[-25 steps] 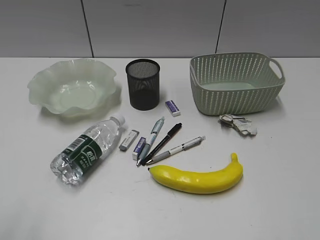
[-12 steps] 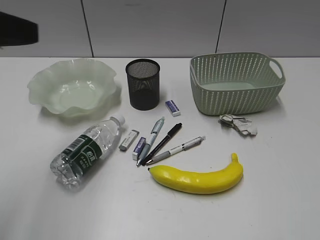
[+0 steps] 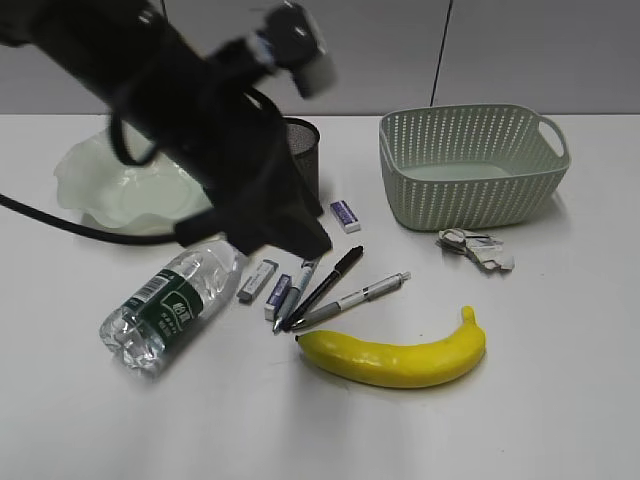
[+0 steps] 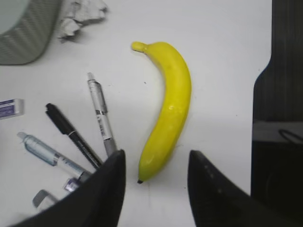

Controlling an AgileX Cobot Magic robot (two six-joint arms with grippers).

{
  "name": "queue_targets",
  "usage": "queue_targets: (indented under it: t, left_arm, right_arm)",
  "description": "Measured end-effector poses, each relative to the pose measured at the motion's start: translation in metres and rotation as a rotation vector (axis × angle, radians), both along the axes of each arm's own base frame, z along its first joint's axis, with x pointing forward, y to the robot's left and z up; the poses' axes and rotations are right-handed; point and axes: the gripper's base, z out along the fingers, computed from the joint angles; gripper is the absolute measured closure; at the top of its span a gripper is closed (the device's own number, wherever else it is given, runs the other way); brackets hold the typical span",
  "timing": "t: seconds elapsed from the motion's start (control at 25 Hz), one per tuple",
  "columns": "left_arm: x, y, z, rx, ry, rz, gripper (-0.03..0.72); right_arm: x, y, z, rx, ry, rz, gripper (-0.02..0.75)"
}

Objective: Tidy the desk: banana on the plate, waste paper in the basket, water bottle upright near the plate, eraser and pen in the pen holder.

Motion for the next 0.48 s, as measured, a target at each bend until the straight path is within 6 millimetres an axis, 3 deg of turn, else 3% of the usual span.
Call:
queue_targets:
  t: [0.2,0.48]
  left_arm:
    - [-0.013,-0.055,-0.043,0.121,-0.004,-0.109,0.221]
    - [-0.026,-0.097,-0.093,0.14,-0.06,-0.149,0.197]
  right_arm:
    - [0.0,0.0,0.0,0.0,0.0,0.0,0.376]
    - [0.0,0.0,0.0,-0.001,0.0,0.0,0.377]
